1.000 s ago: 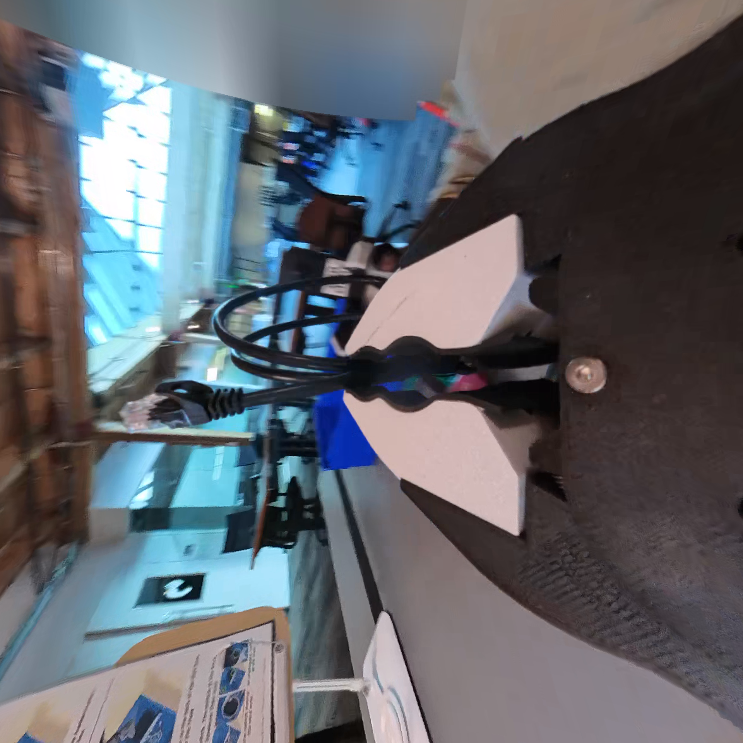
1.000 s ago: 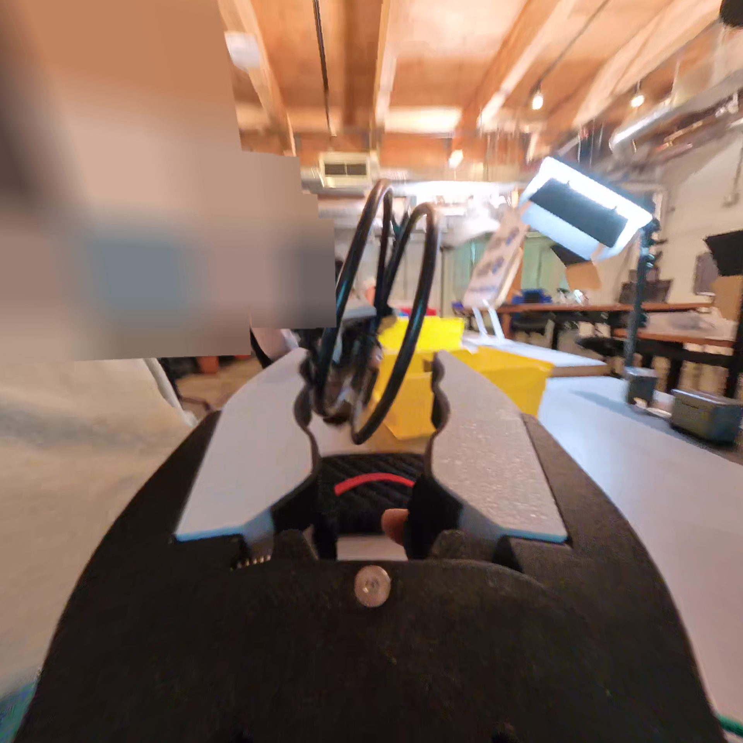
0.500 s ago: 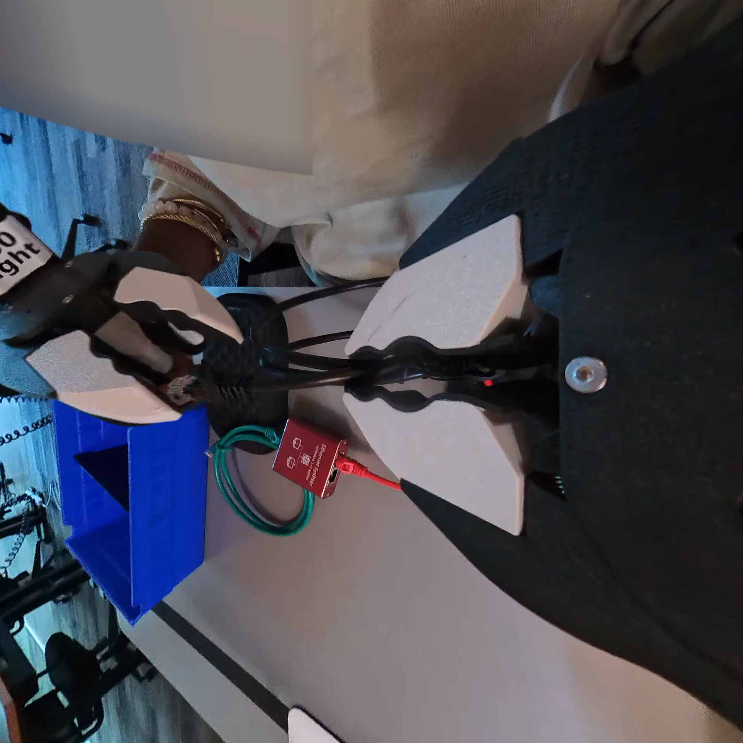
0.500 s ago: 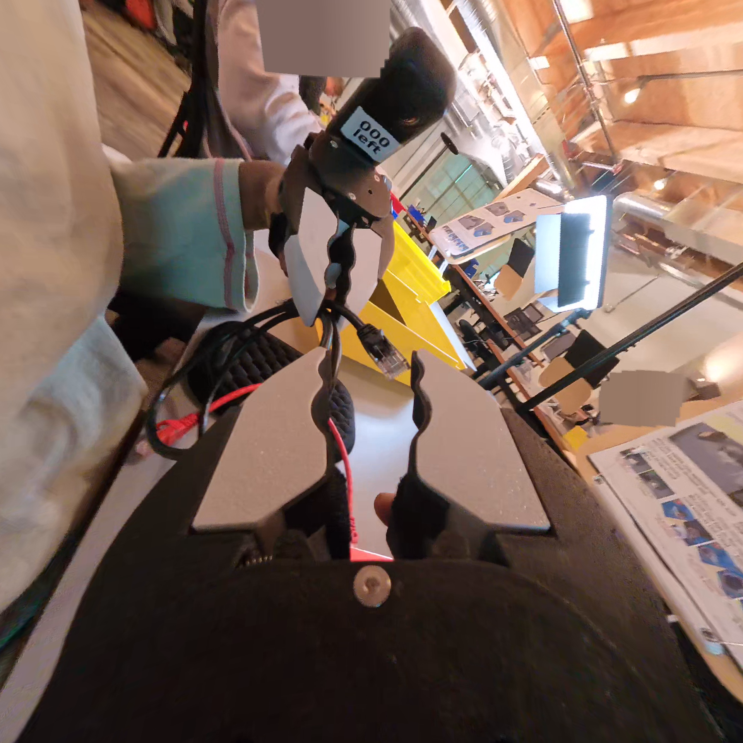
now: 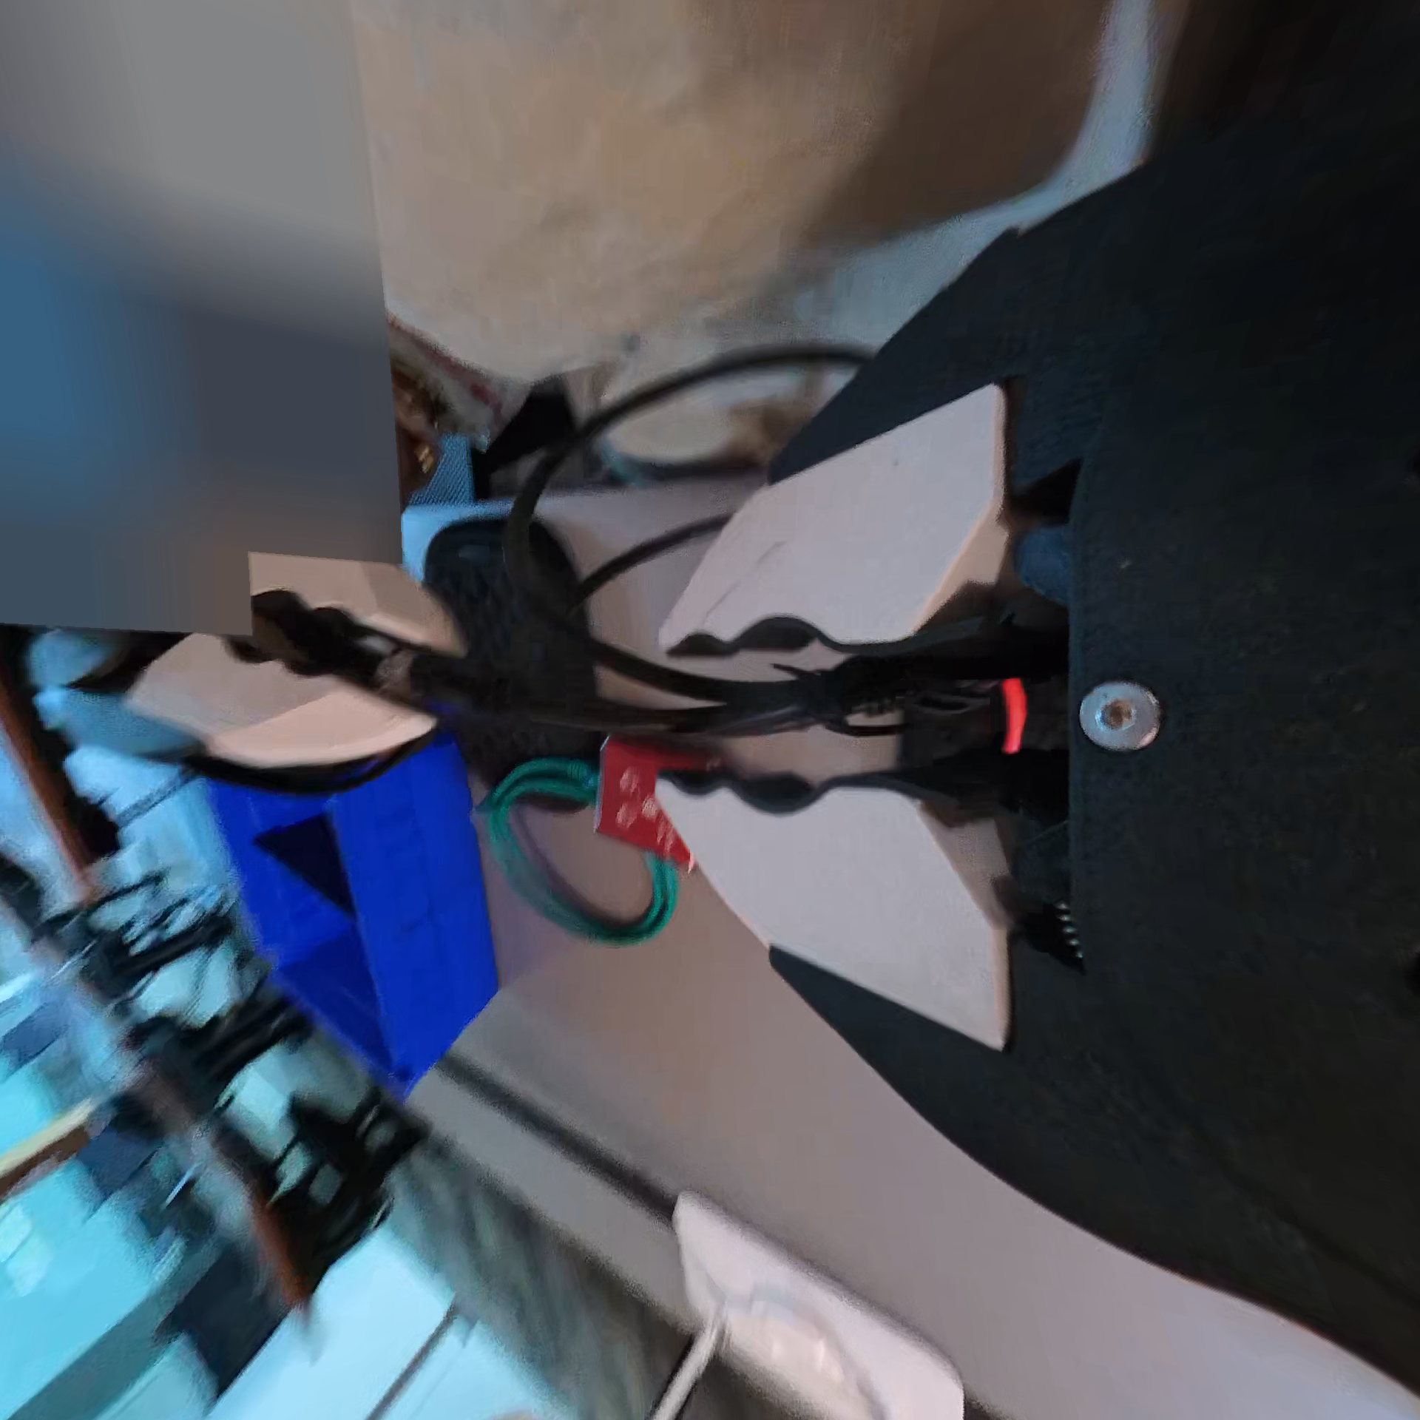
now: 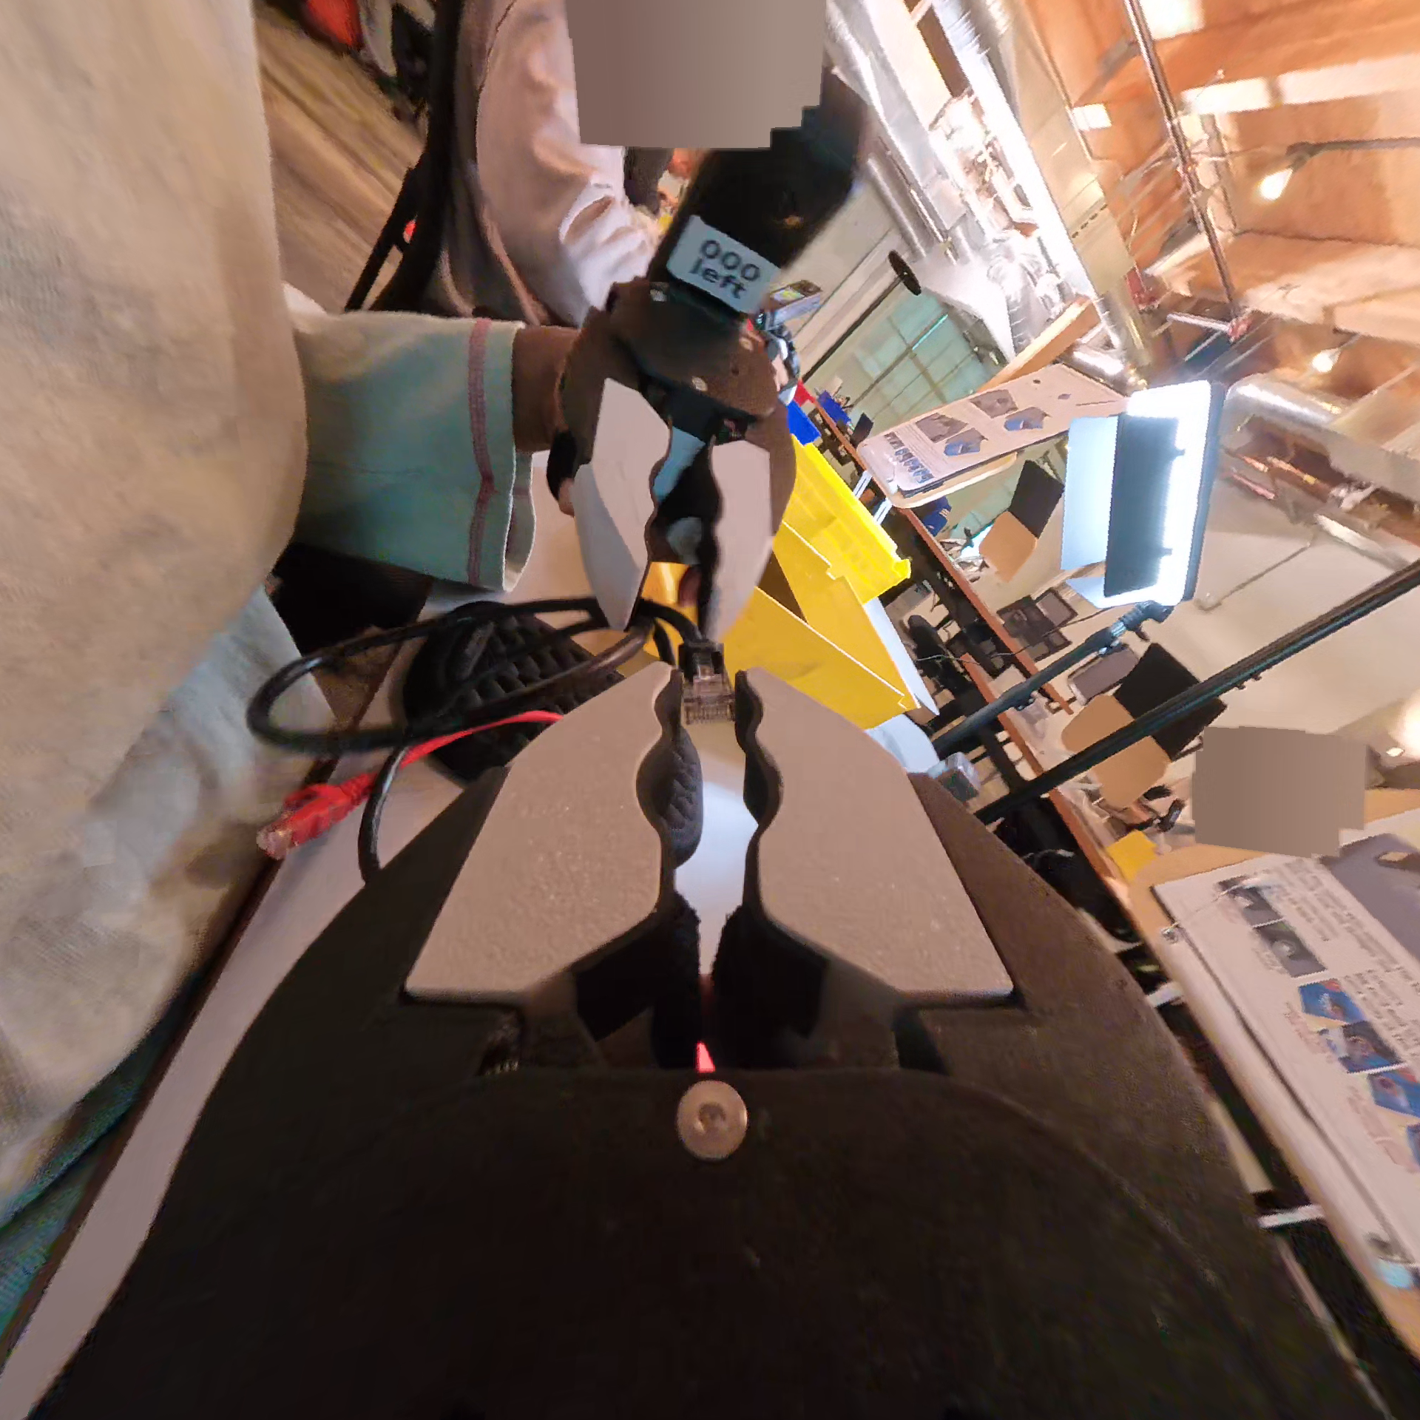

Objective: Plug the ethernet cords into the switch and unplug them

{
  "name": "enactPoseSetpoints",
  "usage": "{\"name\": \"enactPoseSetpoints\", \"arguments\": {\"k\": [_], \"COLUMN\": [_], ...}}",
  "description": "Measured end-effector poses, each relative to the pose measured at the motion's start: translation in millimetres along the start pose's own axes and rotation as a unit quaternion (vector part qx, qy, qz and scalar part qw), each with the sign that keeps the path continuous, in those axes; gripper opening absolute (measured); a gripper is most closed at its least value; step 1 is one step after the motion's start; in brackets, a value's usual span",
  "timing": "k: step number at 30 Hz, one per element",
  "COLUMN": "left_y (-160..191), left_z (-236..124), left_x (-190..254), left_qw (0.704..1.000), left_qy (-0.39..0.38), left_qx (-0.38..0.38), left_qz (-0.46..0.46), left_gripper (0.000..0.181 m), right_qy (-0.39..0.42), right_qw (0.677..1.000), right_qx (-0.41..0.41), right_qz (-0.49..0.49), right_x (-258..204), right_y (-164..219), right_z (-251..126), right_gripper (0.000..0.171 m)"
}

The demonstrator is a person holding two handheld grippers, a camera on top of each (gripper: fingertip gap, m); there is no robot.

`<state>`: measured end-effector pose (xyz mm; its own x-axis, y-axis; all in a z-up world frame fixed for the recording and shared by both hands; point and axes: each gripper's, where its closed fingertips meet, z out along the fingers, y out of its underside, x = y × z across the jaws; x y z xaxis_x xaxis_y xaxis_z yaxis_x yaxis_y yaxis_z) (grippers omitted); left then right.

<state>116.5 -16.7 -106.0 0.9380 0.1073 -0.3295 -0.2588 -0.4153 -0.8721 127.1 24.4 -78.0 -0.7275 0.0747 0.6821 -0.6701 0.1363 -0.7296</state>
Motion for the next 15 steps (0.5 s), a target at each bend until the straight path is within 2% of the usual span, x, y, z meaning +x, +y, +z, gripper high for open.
{"name": "enactPoseSetpoints", "arguments": {"k": [2, 4, 5, 9, 15], "left_y": [-20, -41, -47, -32, -21], "left_z": [-3, -9, -9, 13, 29], "left_x": [-15, -20, -17, -8, 4], "left_qw": [0.995, 0.984, 0.983, 0.991, 0.993], "left_qy": [-0.069, -0.101, -0.091, -0.052, -0.004], "left_qx": [0.061, 0.127, 0.146, 0.104, 0.102], "left_qz": [0.048, 0.067, 0.059, 0.065, 0.064], "left_gripper": [0.044, 0.044, 0.043, 0.035, 0.012], "right_qy": [0.006, 0.005, 0.001, -0.02, -0.036], "right_qw": [0.999, 0.995, 0.992, 0.981, 0.976], "right_qx": [0.016, 0.036, 0.051, 0.114, 0.134], "right_qz": [0.043, 0.091, 0.112, 0.157, 0.167], "right_x": [4, 6, 6, 2, -2], "right_y": [3, 7, 7, 1, 1], "right_z": [1, 3, 4, 5, 5], "right_gripper": [0.013, 0.013, 0.012, 0.012, 0.012]}}
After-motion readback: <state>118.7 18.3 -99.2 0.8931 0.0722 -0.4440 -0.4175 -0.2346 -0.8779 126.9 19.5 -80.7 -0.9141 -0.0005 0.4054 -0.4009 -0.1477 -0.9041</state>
